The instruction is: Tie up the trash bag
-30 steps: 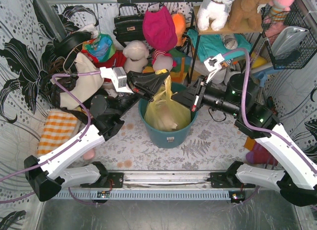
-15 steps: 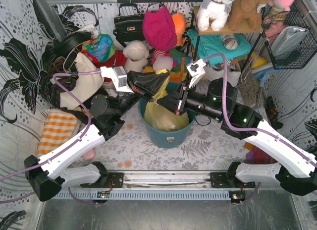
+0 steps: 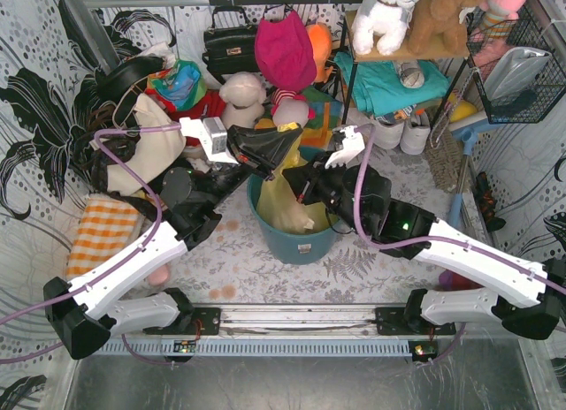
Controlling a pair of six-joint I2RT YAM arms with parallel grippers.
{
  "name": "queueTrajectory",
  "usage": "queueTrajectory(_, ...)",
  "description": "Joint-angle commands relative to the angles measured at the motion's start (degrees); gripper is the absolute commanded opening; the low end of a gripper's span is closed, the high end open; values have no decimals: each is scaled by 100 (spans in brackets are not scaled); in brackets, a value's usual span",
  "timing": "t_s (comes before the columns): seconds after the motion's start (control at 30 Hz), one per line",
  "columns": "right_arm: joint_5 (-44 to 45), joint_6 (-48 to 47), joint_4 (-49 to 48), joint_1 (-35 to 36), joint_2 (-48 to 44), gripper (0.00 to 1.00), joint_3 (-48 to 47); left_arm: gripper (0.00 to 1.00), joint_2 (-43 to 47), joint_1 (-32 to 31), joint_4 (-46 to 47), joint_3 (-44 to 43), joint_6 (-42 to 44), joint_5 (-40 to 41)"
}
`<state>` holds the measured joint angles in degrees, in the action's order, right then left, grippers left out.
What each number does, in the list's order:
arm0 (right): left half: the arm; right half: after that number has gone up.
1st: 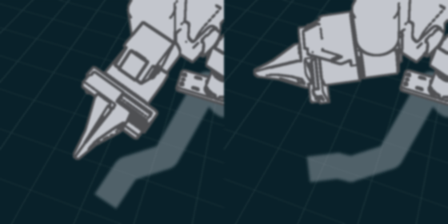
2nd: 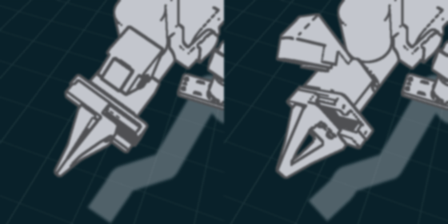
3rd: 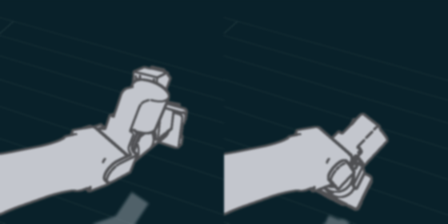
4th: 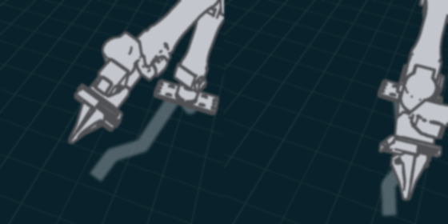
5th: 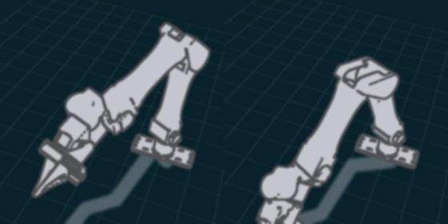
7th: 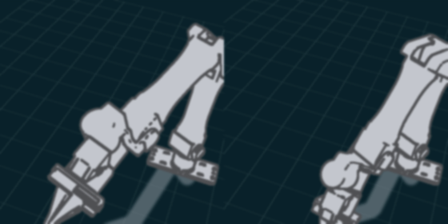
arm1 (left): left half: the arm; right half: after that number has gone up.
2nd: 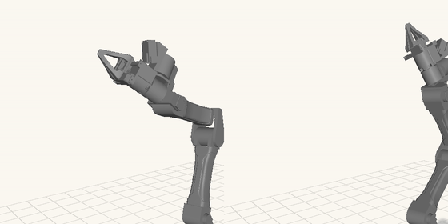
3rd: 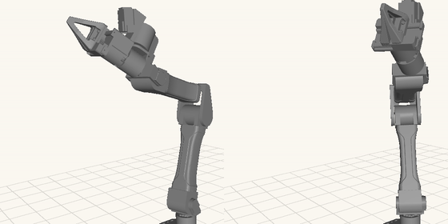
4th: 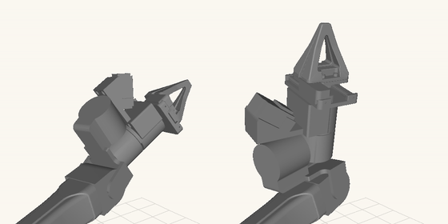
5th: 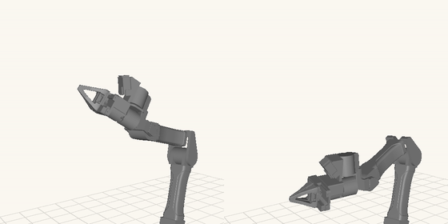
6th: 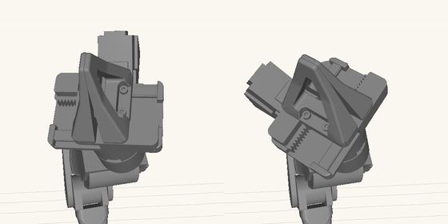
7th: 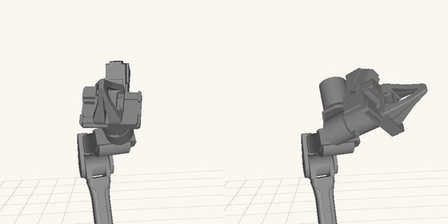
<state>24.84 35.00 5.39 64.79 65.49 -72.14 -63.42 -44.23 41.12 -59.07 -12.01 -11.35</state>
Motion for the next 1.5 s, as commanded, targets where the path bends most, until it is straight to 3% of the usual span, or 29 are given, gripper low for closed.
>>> queueTrajectory(0.0, 798, -130, -765, 89, 88, 0, 241, 0, 64, 28, 100, 23, -23, -64)
queueTrajectory(0.3, 1723, -187, -2032, 404, 288, 0, 730, 0, 46, 31, -142, -87, -12, -251)
queueTrajectory(0.5, 1958, -341, -2473, 537, 657, 0, 640, 0, 31, 36, -254, -148, -10, -336)
queueTrajectory(0.67, 2708, -357, -2812, 543, 599, 0, 953, 0, 45, 36, -392, -202, 1, -452)
queueTrajectory(0.93, 3630, -1212, -3586, 541, 601, 0, 1194, 1, 51, 37, -540, -264, -51, -688)
queueTrajectory(1.07, 3848, -1522, -3924, 539, 521, 0, 1363, 15, 118, 36, -675, -267, -43, -689)
queueTrajectory(1.17, 3928, -1620, -4036, 538, 508, 0, 1417, 43, 219, 37, -720, -210, 41, -575)
queueTrajectory(1.23, 3982, -1636, -4080, 543, 517, 0, 1432, 51, 303, 37, -819, -193, 119, -447)
queueTrajectory(1.37, 4012, -1672, -4119, 536, 508, 0, 1468, 65, 561, 37, -1159, -197, 331, 47)
queueTrajectory(1.47, 4024, -1833, -4240, 532, 493, 0, 1454, 68, 784, 46, -1405, -147, 440, 455)
